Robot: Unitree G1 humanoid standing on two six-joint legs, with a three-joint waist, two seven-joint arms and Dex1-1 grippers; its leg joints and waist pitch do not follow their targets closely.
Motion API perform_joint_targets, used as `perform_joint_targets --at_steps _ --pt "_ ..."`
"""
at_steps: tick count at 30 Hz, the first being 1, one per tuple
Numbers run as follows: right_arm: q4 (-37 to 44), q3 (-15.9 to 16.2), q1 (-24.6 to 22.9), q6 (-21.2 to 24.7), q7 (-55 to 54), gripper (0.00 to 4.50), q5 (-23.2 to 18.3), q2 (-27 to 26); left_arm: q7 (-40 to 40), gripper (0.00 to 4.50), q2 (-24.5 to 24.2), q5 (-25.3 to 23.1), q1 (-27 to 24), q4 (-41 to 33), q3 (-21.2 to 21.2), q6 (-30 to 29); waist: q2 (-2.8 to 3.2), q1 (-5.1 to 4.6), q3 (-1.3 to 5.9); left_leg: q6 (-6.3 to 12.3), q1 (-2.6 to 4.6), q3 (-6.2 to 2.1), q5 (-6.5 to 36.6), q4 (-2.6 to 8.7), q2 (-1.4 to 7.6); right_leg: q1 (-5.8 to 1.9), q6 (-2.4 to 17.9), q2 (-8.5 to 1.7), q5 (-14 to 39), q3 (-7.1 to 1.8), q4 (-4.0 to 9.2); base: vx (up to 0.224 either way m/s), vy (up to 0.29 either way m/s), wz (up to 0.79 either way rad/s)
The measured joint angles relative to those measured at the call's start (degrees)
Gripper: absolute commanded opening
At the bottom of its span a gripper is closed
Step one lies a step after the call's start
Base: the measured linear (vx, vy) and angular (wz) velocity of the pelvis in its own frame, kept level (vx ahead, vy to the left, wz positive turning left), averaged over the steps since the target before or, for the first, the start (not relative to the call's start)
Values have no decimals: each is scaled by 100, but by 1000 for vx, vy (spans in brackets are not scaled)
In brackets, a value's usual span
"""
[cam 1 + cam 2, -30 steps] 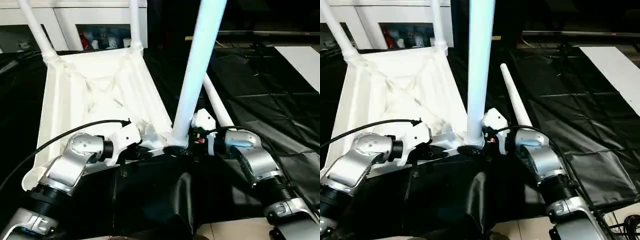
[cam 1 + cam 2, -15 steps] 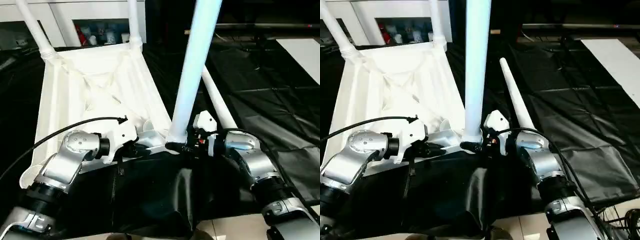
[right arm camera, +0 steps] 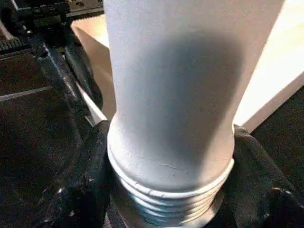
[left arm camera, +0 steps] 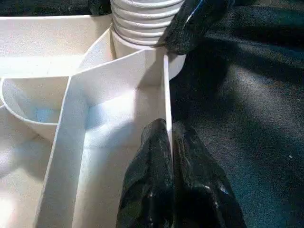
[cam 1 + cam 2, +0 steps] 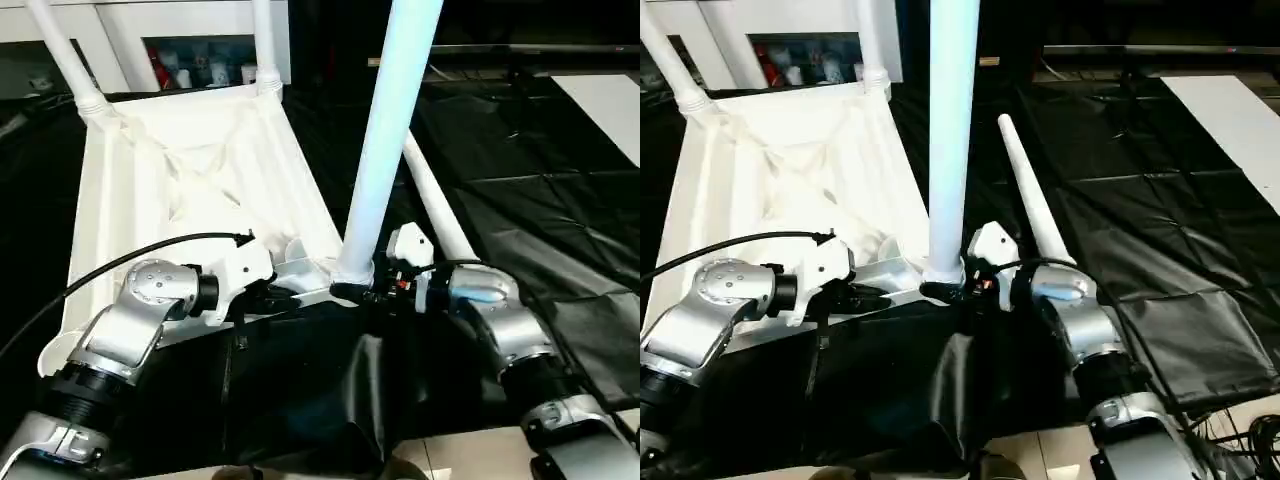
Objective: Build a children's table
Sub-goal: Insert table leg to table base
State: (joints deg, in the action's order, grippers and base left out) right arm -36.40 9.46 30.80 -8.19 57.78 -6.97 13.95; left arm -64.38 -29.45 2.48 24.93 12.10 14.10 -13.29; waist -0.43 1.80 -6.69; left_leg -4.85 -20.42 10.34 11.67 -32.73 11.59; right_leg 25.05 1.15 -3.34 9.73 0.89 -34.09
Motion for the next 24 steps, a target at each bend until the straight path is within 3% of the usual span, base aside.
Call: perform_joint_targets --at_steps 7,11,14,17,24 --pt "-139 -245 -150 13 -1694 272 191 -679 627 0 287 -281 62 108 -30 -82 -15 -93 -1 -47 32 0 3 17 3 -17 -9 0 4 -11 -3 0 0 0" --pt "-449 -418 6 37 -3182 272 362 -1366 1162 0 606 -468 261 282 -66 -406 -25 -164 7 -52 44 -3 1 29 2 -19 -21 0 11 -10 -1 0 0 0" --pt "-677 -681 191 123 -4072 272 300 -1821 1589 0 887 -626 360 340 -65 -629 -24 -164 13 -55 46 -11 -1 36 1 -19 -22 0 11 -12 2 0 0 0" --pt "-801 -723 319 154 -4534 272 321 -2047 1846 0 1095 -720 391 316 -51 -789 -32 -160 21 -55 44 -13 -1 46 -2 -19 -23 -1 12 -12 11 0 0 0" --pt "-845 -402 395 127 -4474 272 534 -2191 1895 0 1248 -730 363 134 106 -889 -46 -32 47 -55 30 0 -1 60 -2 -30 -65 -7 38 -26 19 0 0 0"
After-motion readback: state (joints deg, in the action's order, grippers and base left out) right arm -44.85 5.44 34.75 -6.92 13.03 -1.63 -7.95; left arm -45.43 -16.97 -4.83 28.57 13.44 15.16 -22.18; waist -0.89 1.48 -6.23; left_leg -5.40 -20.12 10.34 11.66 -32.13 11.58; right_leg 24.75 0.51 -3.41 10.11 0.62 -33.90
